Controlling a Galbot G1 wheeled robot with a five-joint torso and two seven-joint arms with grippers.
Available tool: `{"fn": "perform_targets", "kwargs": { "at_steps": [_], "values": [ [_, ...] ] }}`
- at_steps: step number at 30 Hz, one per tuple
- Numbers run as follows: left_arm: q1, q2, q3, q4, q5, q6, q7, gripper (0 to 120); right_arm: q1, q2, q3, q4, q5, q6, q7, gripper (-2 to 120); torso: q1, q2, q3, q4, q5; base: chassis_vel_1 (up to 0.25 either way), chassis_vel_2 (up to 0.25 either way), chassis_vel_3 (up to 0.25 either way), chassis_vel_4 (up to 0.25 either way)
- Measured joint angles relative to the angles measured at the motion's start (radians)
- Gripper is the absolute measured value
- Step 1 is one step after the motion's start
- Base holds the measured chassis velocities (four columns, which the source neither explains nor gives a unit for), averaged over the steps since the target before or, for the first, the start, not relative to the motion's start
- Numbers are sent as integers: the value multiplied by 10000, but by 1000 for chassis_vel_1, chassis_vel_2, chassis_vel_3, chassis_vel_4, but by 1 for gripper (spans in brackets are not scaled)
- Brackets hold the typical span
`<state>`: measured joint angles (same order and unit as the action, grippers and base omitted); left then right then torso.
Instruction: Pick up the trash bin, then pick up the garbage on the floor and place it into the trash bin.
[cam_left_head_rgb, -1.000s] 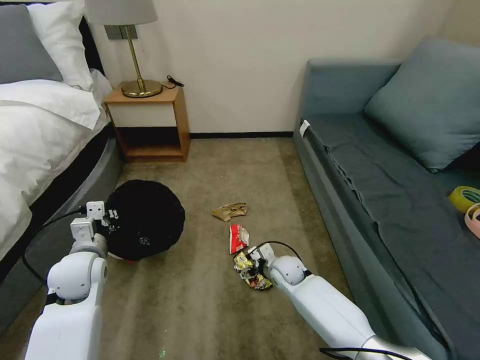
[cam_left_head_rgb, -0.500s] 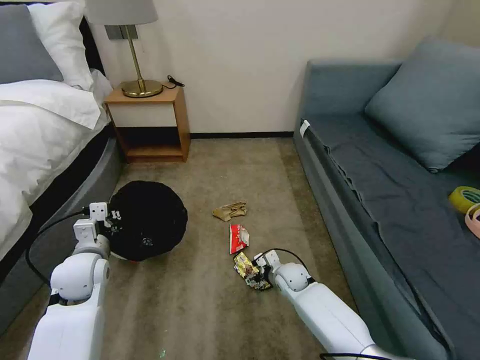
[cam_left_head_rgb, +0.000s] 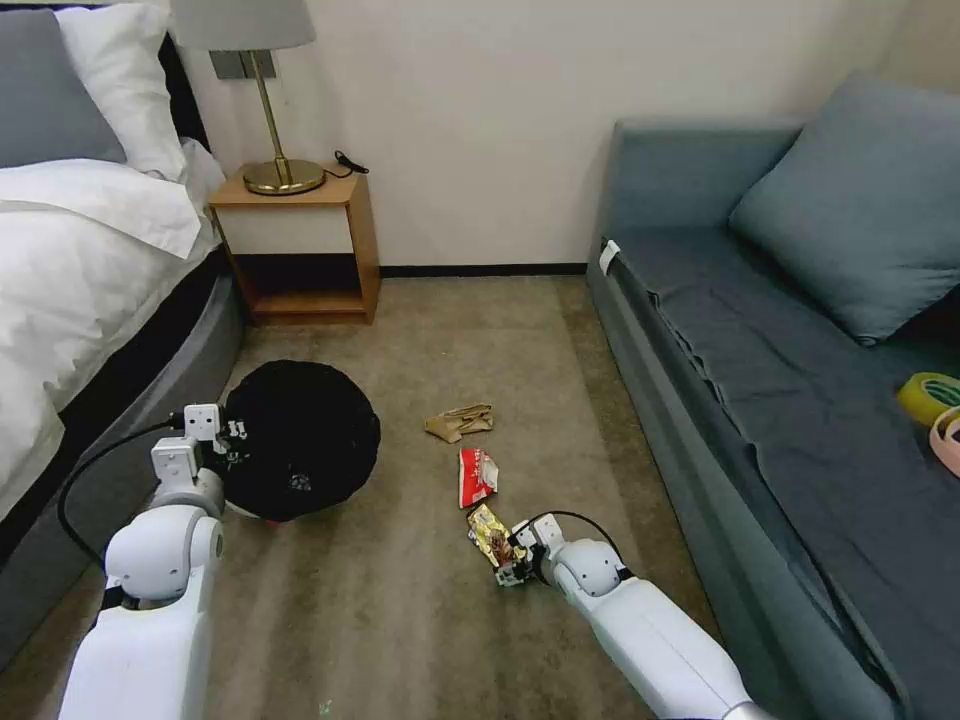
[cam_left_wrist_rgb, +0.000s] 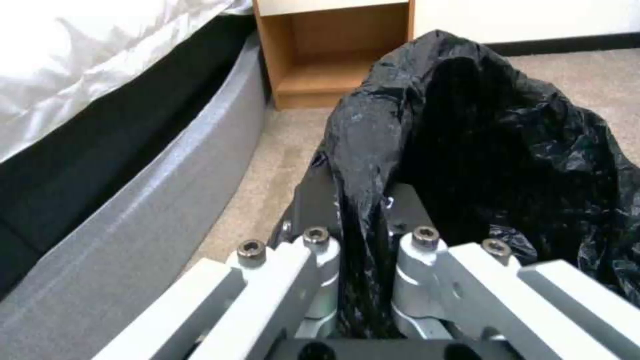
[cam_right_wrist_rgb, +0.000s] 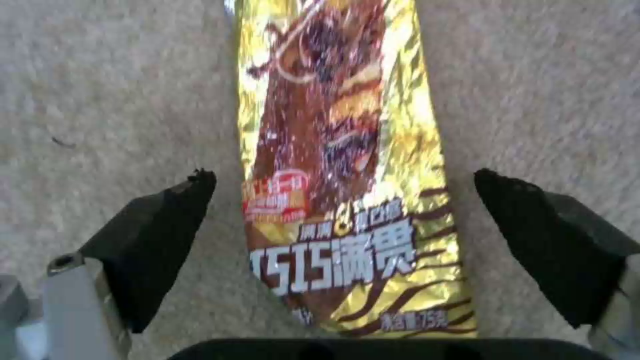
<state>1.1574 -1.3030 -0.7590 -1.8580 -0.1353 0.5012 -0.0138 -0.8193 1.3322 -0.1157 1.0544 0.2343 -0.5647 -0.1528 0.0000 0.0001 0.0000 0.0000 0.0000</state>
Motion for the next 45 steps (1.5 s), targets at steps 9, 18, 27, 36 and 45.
{"fn": "perform_targets", "kwargs": {
  "at_steps": [9, 18, 27, 36, 45],
  "values": [
    [33, 71, -15, -13, -5, -34, 18, 5, -39, 93, -17, -54, -59, 76, -38, 64, 0, 1, -1, 0, -1, 0, 0, 0, 0],
    [38, 144, -18, -20, -29, -71, 44, 5, -57, 137, -39, -57, -87, 85, -61, 34, -1, 1, 0, 2, 3, 0, 0, 0, 0],
    [34, 164, 1, -2, -47, -108, 64, 5, -87, 100, -28, 81, -138, 68, -7, 1, -1, -2, 1, 0, -2, 0, 0, 0, 0],
    [-1, 136, 26, 40, -87, -127, 91, 5, 83, -23, -152, 1178, 62, -6, 63, 0, 0, -2, 1, -1, -1, 0, 0, 0, 0],
    [-3, 23, 111, -56, -108, -49, 151, 5, 749, -49, -375, 3286, 1107, 63, 156, 0, 0, -2, 1, 0, -1, 0, 0, 0, 0]
  ]
}}
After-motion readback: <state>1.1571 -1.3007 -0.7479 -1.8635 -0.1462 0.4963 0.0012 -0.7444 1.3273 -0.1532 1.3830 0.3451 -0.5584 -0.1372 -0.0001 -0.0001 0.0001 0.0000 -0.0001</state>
